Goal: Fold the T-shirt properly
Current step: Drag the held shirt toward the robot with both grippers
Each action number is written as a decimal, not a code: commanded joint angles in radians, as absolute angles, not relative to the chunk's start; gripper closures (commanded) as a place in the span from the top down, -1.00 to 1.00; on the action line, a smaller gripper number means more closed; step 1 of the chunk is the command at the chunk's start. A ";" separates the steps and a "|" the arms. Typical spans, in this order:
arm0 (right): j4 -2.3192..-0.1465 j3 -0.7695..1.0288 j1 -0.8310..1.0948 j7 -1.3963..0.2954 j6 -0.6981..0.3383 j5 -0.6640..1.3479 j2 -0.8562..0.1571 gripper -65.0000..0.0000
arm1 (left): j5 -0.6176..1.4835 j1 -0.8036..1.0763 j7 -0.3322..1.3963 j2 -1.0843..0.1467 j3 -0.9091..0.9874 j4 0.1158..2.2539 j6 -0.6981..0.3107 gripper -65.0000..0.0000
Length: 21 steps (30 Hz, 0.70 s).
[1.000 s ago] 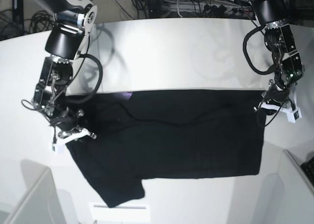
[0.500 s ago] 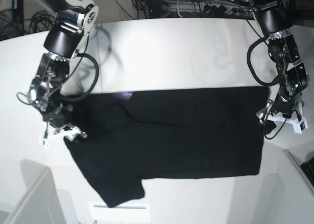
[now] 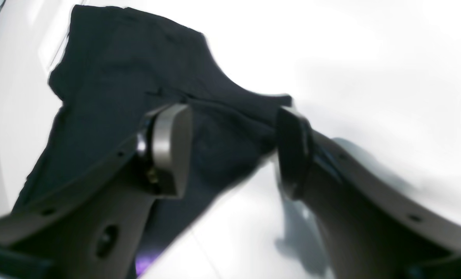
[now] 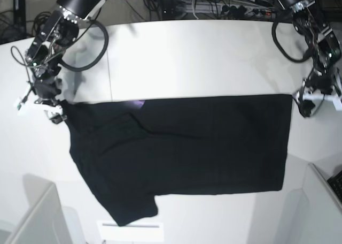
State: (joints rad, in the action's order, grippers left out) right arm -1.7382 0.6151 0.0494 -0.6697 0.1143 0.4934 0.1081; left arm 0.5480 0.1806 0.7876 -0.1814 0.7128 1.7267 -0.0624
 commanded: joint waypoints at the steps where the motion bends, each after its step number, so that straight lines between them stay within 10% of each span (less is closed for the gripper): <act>1: -1.748 0.615 0.050 -0.651 0.108 0.506 0.111 0.13 | 0.562 0.186 0.765 -0.185 0.737 1.742 -0.116 0.76; 21: -1.374 0.605 -0.019 -0.575 0.105 0.582 0.059 0.21 | 0.561 0.160 0.765 -0.136 0.792 1.531 -0.194 0.76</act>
